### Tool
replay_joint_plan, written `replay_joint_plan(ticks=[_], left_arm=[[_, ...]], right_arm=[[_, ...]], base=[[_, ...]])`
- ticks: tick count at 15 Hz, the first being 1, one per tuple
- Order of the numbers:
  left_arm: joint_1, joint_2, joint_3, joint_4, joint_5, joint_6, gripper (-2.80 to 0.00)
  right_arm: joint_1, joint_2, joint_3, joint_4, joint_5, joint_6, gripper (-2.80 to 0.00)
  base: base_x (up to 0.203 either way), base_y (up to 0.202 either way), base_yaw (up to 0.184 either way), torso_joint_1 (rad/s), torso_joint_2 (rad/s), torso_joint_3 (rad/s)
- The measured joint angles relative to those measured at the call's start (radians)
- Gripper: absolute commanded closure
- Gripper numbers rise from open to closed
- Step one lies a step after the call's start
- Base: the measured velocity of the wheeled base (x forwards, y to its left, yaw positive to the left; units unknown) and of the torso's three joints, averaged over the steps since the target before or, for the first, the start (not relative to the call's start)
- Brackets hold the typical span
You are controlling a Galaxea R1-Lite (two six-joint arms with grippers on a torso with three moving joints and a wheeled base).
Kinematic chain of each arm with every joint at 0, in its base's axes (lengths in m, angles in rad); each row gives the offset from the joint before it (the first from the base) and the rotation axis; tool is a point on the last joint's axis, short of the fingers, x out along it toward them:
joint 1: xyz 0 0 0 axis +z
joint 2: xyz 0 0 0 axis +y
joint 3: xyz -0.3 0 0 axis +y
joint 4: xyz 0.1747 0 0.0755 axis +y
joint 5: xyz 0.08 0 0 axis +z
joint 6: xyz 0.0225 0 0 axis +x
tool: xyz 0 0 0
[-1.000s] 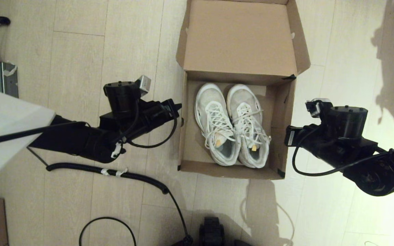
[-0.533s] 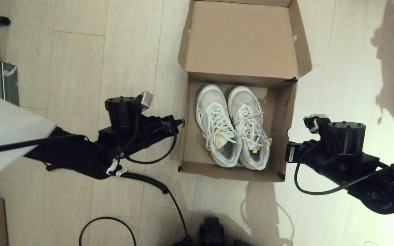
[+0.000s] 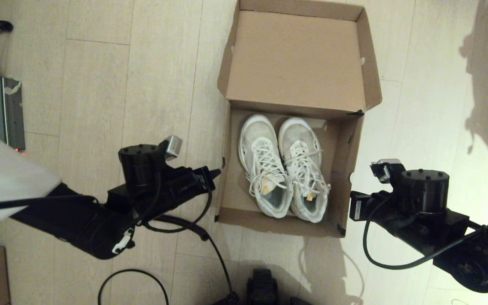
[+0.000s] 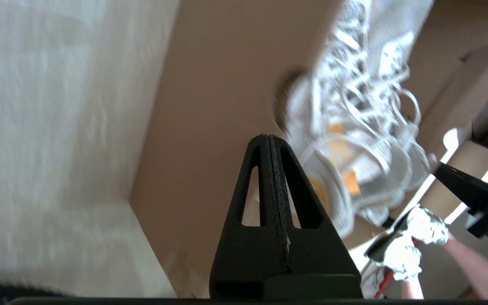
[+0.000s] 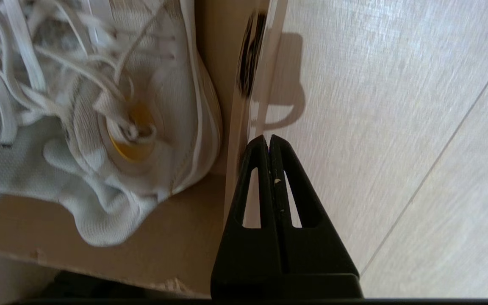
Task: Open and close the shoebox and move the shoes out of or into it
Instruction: Close the shoe box
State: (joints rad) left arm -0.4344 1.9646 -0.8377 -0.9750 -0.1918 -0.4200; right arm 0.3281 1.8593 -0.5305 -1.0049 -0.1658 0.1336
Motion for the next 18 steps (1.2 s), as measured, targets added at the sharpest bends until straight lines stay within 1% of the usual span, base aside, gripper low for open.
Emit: replay_joint_plan(ticks=[3, 6, 8, 9, 11, 13, 15, 18], left_arm=[[-0.031, -0.016, 0.083, -0.061, 0.033, -0.001, 0.00], [-0.047, -0.033, 0.181, -0.131, 0.039, -0.003, 0.00], [-0.048, -0.051, 0.243, -0.189, 0.048, -0.002, 0.00], [-0.046, -0.070, 0.258, -0.204, 0.055, -0.001, 0.00], [-0.035, -0.121, 0.262, -0.185, 0.059, 0.002, 0.00], [-0.022, -0.168, 0.208, -0.112, 0.057, 0.005, 0.00], [0.008, -0.176, 0.113, -0.062, 0.056, 0.022, 0.00], [0.068, -0.087, -0.069, -0.050, 0.054, 0.109, 0.00]], right_arm=[[0.010, -0.009, 0.052, -0.024, 0.000, 0.000, 0.00], [0.032, -0.022, 0.127, -0.054, -0.019, 0.001, 0.00], [0.035, -0.029, 0.164, -0.123, -0.045, -0.007, 0.00], [0.023, -0.038, 0.168, -0.137, -0.051, -0.017, 0.00], [-0.015, -0.054, 0.161, -0.136, -0.053, -0.056, 0.00], [-0.058, -0.060, 0.127, -0.131, -0.053, -0.102, 0.00], [-0.085, -0.063, 0.052, -0.087, -0.052, -0.124, 0.00], [-0.103, -0.049, -0.103, 0.019, -0.053, -0.132, 0.00]], base=[[0.000, 0.000, 0.000, 0.000, 0.00, 0.000], [0.000, 0.000, 0.000, 0.000, 0.00, 0.000], [0.000, 0.000, 0.000, 0.000, 0.00, 0.000], [0.000, 0.000, 0.000, 0.000, 0.00, 0.000], [0.000, 0.000, 0.000, 0.000, 0.00, 0.000], [0.000, 0.000, 0.000, 0.000, 0.00, 0.000], [0.000, 0.000, 0.000, 0.000, 0.00, 0.000], [0.000, 0.000, 0.000, 0.000, 0.00, 0.000]])
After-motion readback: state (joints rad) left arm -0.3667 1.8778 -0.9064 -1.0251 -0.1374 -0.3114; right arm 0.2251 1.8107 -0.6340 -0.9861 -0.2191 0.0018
